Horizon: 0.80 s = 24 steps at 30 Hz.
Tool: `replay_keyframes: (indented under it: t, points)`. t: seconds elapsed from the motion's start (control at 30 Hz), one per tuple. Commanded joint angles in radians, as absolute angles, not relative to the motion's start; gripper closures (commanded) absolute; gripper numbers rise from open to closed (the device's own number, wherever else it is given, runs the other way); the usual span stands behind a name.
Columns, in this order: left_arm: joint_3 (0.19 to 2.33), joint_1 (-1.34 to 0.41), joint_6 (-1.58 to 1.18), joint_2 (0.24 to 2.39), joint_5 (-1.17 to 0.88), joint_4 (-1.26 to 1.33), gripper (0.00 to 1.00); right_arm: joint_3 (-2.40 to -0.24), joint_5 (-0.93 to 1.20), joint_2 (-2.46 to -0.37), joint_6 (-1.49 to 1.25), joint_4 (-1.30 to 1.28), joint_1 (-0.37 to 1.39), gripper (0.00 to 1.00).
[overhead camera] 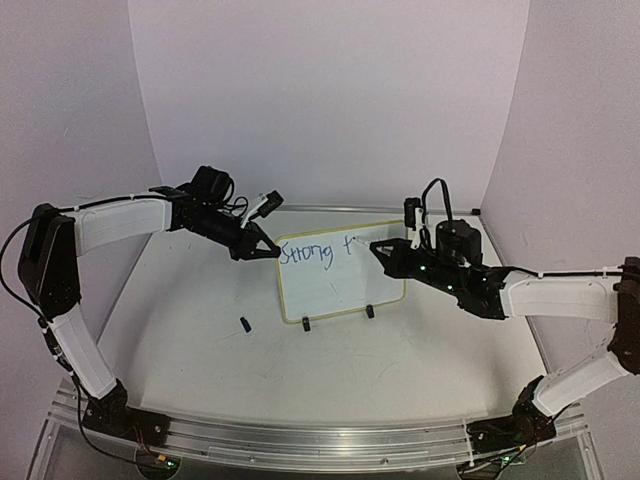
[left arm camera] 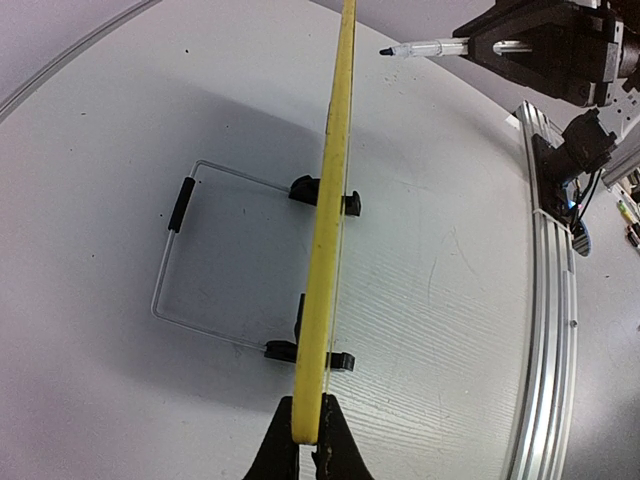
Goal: Write a sentence on the whiteboard
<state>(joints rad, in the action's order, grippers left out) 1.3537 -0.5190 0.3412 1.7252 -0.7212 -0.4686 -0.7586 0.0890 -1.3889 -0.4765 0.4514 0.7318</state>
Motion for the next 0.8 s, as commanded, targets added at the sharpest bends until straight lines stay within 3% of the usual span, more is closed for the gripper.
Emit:
replay_keyframes:
  t: [0.0, 0.77]
  points:
    - [1.362, -0.535, 0.382, 1.735, -0.643, -0.531, 1.0, -0.815, 0.063, -1.404, -0.453, 0.475, 0.732, 1.0]
    - [1.362, -0.535, 0.384, 1.735, -0.635, -0.532, 1.0, -0.77, 0.017, -1.447, -0.503, 0.488, 0.732, 1.0]
